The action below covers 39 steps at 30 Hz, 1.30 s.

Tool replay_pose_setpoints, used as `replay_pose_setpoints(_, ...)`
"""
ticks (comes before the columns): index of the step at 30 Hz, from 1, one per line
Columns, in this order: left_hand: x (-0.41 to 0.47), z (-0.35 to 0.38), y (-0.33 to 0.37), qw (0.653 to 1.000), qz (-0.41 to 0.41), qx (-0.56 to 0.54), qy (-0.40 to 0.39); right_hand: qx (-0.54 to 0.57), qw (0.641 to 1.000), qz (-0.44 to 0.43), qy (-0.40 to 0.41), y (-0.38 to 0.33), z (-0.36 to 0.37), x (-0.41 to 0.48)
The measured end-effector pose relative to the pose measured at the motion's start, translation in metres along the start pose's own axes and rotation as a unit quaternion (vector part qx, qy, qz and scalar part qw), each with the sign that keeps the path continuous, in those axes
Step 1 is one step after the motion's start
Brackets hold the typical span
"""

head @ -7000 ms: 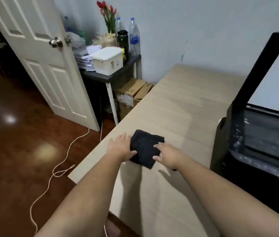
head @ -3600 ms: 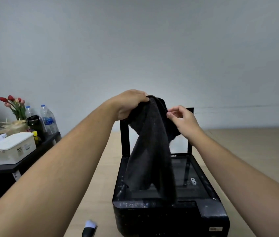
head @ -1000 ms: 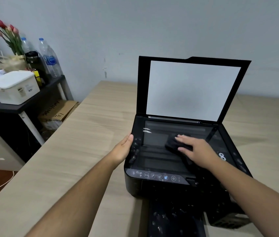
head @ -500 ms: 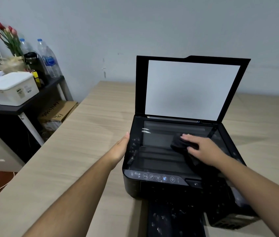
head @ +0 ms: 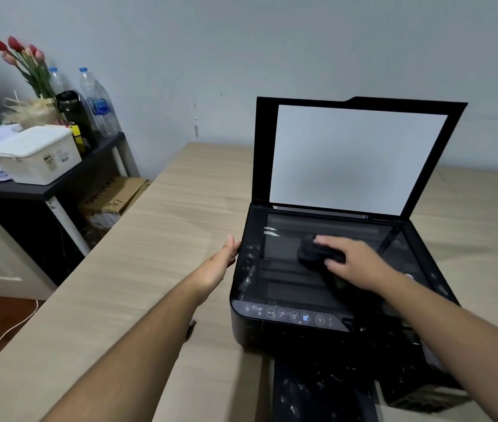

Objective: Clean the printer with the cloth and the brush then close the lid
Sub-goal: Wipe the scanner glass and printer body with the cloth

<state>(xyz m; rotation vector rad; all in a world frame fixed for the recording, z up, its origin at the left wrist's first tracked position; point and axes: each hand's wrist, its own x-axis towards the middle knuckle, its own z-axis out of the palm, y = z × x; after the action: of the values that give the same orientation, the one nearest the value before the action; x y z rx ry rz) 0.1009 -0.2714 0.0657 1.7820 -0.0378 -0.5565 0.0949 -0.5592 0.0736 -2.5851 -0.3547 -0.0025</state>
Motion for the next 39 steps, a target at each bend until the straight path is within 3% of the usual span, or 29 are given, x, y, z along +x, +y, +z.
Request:
replay_pose_setpoints(3,-0.001,0.002,-0.001,1.0,-0.007,0.0,-0.001,-0.05,0.997,0.06,0.03,-0.018,0.01,0.032)
replay_pose_setpoints(6,-0.002,0.003,-0.001,1.0,-0.012,-0.012,0.007,-0.036,0.999,-0.005,0.016,-0.063,0.039,0.029)
replay_pose_setpoints(9,-0.004,0.004,0.001,1.0,-0.012,-0.016,0.007,0.016,0.998,-0.058,-0.02,-0.077,0.042,-0.005)
replay_pose_setpoints(12,-0.01,0.002,0.001,1.0,-0.004,-0.01,0.004,0.099,0.993,-0.022,-0.062,-0.064,0.017,-0.014)
replay_pose_setpoints(17,-0.017,0.001,0.001,1.0,-0.006,-0.027,0.008,0.122,0.988,0.044,0.083,-0.066,0.011,0.041)
replay_pose_setpoints(23,-0.019,0.005,0.003,0.999,-0.011,-0.048,0.021,-0.022,0.999,-0.02,-0.015,-0.081,0.057,0.06)
replay_pose_setpoints(28,-0.012,0.001,-0.001,0.995,-0.027,-0.092,0.036,0.047,0.988,-0.125,-0.079,-0.087,0.049,0.007)
replay_pose_setpoints(31,-0.01,0.0,-0.002,0.994,-0.031,-0.1,0.03,0.023,0.992,-0.109,-0.058,-0.08,0.043,0.025)
replay_pose_setpoints(35,-0.01,0.0,-0.001,0.994,-0.034,-0.101,0.029,-0.023,1.0,-0.009,0.001,-0.083,0.058,0.067)
replay_pose_setpoints(39,-0.008,-0.002,0.0,0.993,-0.037,-0.109,0.025,0.011,0.995,-0.081,-0.049,-0.093,0.065,0.038)
